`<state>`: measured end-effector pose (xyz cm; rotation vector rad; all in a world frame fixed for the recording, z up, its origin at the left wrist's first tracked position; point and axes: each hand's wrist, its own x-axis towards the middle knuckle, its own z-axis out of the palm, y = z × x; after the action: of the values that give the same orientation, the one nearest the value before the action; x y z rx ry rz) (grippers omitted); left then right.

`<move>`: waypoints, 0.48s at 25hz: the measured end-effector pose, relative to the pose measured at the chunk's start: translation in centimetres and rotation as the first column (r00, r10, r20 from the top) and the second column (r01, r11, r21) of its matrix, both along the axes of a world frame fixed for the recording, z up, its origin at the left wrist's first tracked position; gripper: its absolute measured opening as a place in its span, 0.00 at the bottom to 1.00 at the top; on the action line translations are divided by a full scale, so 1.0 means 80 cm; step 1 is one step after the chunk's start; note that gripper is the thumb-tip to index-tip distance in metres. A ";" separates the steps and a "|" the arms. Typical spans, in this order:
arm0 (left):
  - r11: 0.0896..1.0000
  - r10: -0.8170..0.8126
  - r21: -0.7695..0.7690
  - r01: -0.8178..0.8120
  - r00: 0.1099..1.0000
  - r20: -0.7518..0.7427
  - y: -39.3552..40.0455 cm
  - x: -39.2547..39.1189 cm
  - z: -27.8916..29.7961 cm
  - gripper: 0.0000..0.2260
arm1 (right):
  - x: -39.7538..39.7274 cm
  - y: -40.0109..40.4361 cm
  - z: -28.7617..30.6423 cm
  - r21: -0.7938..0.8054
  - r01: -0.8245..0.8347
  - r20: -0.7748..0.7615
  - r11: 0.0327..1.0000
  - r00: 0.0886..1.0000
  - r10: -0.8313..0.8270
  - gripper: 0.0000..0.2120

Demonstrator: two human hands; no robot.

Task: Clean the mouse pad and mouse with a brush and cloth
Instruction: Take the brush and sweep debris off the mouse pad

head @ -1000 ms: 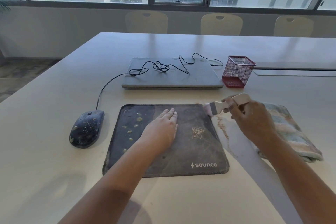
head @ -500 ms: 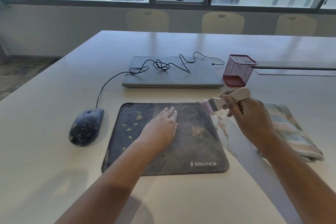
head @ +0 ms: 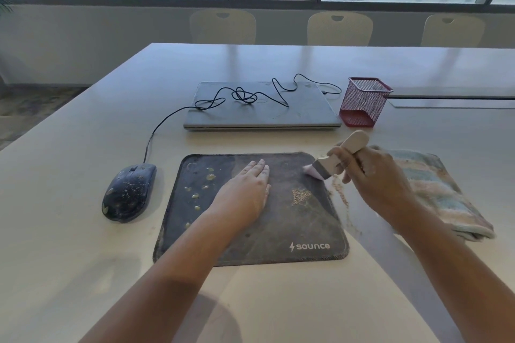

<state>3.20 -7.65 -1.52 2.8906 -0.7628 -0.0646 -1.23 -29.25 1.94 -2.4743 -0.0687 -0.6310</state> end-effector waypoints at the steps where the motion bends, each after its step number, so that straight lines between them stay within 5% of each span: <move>1: 1.000 0.004 -0.007 -0.004 1.000 -0.005 0.000 0.000 0.000 0.22 | -0.001 -0.001 0.001 0.067 0.004 0.024 0.998 1.000 -0.006 0.26; 6: 1.000 0.001 -0.019 -0.001 1.000 -0.005 0.000 -0.001 0.001 0.22 | -0.005 0.016 0.005 0.570 -0.234 0.076 0.788 0.969 0.234 0.12; 10: 1.000 -0.005 -0.005 0.005 1.000 0.011 -0.001 0.000 0.001 0.22 | -0.013 0.042 -0.004 0.683 -0.327 -0.045 0.653 0.874 0.485 0.13; 12: 1.000 -0.010 0.000 0.010 1.000 0.020 -0.001 0.000 0.001 0.23 | -0.015 0.045 -0.006 0.646 -0.354 -0.079 0.676 0.850 0.521 0.13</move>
<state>3.21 -7.74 -1.44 2.8914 -0.7801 -0.0370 -2.46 -25.69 1.46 -1.7737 -0.3071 -0.0750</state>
